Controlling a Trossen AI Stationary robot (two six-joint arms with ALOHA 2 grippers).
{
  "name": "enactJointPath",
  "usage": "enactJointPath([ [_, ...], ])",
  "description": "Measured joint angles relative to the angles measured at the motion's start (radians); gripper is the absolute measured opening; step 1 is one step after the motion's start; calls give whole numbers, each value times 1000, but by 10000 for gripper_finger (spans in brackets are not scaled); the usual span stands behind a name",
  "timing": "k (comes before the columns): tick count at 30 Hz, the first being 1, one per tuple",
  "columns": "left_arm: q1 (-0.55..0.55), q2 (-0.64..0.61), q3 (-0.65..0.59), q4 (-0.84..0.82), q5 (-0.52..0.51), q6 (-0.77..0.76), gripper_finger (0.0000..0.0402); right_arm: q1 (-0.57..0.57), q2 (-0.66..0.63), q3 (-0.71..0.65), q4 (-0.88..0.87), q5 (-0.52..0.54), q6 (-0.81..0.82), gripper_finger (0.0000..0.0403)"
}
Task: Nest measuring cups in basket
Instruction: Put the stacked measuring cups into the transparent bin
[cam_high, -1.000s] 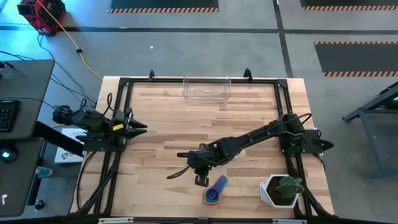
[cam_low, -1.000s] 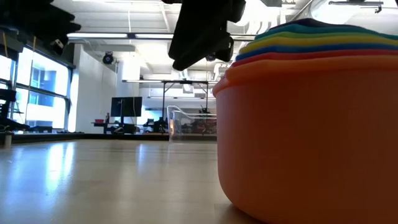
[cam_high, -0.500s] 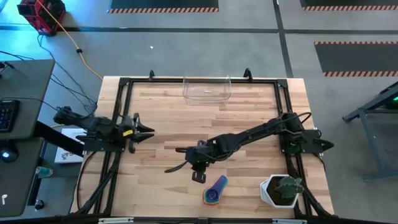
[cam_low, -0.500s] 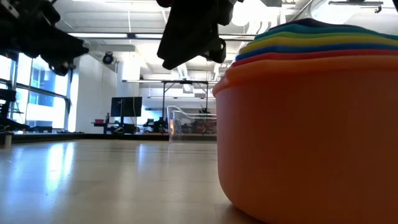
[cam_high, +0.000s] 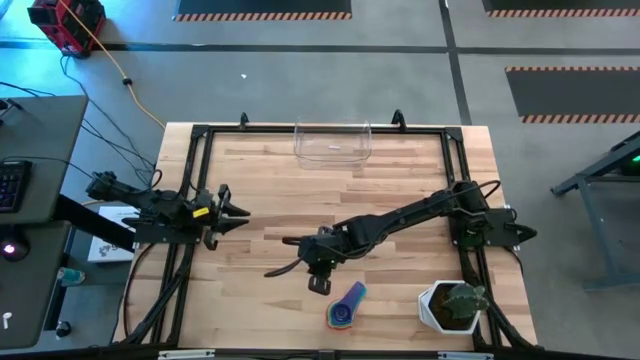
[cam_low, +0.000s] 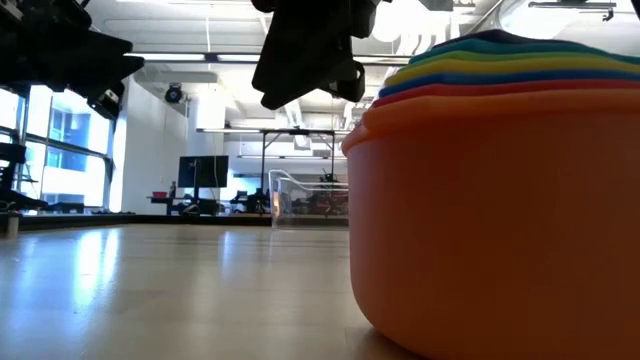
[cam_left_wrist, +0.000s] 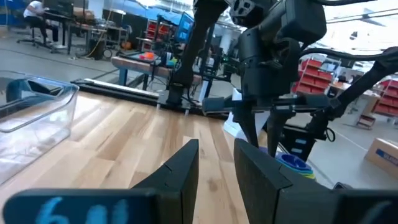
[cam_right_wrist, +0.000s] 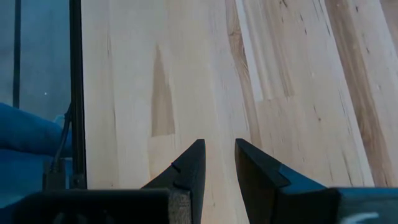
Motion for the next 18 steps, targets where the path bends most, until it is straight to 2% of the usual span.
enactJointPath([
  [13, 0, 3, 0, 1, -8, 0, 91, 0, 0, 0, 0, -10, -9, 78],
  [18, 0, 3, 0, 1, -9, 0, 91, 0, 0, 0, 0, -22, -68, 83],
])
